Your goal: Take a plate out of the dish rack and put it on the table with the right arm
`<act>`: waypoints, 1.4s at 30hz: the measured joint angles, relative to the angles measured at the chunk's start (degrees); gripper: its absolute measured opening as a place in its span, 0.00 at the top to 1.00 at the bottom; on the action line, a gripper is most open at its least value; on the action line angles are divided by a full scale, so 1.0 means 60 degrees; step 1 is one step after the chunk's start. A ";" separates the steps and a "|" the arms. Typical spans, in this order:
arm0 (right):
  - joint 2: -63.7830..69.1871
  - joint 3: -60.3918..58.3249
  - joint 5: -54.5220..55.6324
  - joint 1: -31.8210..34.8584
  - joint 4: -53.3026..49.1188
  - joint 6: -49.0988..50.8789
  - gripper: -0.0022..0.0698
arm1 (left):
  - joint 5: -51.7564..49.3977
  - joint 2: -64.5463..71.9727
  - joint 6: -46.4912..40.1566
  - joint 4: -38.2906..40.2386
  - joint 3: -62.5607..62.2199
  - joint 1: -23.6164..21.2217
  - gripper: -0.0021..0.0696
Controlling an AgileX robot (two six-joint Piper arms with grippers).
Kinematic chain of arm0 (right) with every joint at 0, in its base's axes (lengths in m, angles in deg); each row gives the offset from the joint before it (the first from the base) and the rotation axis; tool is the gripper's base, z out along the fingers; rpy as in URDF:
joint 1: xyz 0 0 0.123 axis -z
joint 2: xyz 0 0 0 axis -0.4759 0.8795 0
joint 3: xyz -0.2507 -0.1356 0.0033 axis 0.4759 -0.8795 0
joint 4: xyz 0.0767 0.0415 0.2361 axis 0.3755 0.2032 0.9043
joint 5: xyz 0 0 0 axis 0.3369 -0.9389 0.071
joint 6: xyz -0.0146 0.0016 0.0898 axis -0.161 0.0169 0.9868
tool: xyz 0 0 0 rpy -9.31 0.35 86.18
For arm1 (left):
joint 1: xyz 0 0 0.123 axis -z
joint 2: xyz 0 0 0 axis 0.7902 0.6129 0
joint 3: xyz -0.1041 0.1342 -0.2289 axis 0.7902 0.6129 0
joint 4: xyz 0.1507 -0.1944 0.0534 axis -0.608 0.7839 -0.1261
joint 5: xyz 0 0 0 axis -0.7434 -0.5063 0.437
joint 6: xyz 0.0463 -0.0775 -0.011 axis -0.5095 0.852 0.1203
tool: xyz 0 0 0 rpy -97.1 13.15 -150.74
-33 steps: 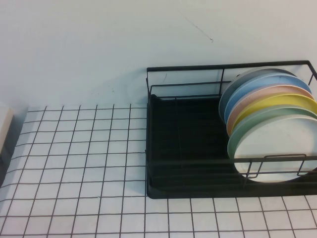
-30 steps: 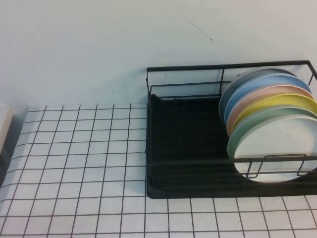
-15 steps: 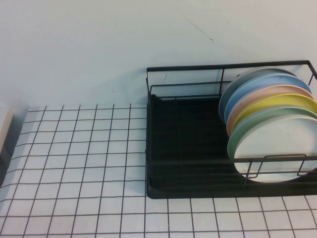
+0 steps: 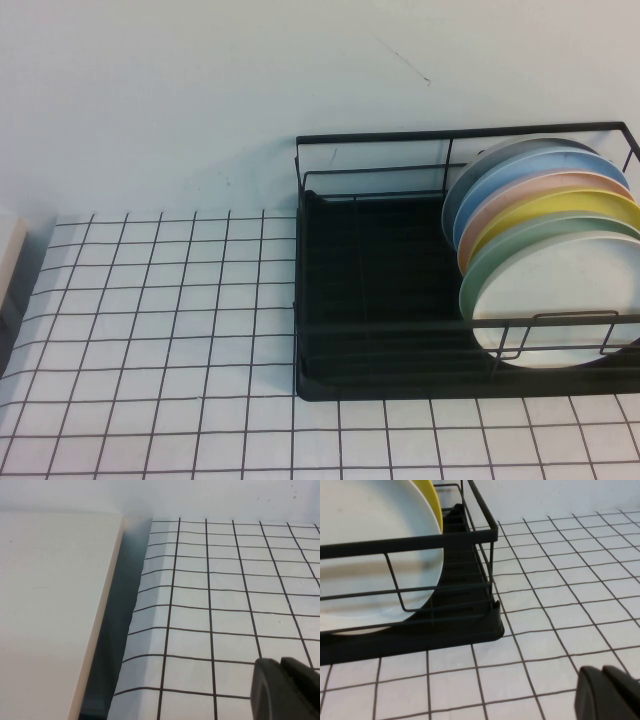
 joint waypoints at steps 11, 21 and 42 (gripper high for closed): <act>0.0000 0.0000 0.0079 0.0000 0.2702 0.0699 0.97 | 0.0000 0.0000 0.0000 0.0000 0.0000 0.0000 0.98; 0.0000 -0.0076 0.0447 0.0000 0.7785 0.0853 0.97 | 0.0000 0.0000 0.0000 0.0000 0.0000 0.0000 0.98; 0.2929 0.4028 -0.1997 0.0000 0.8089 -1.0808 0.95 | 0.0000 0.0000 0.0000 0.0000 0.0000 0.0000 0.98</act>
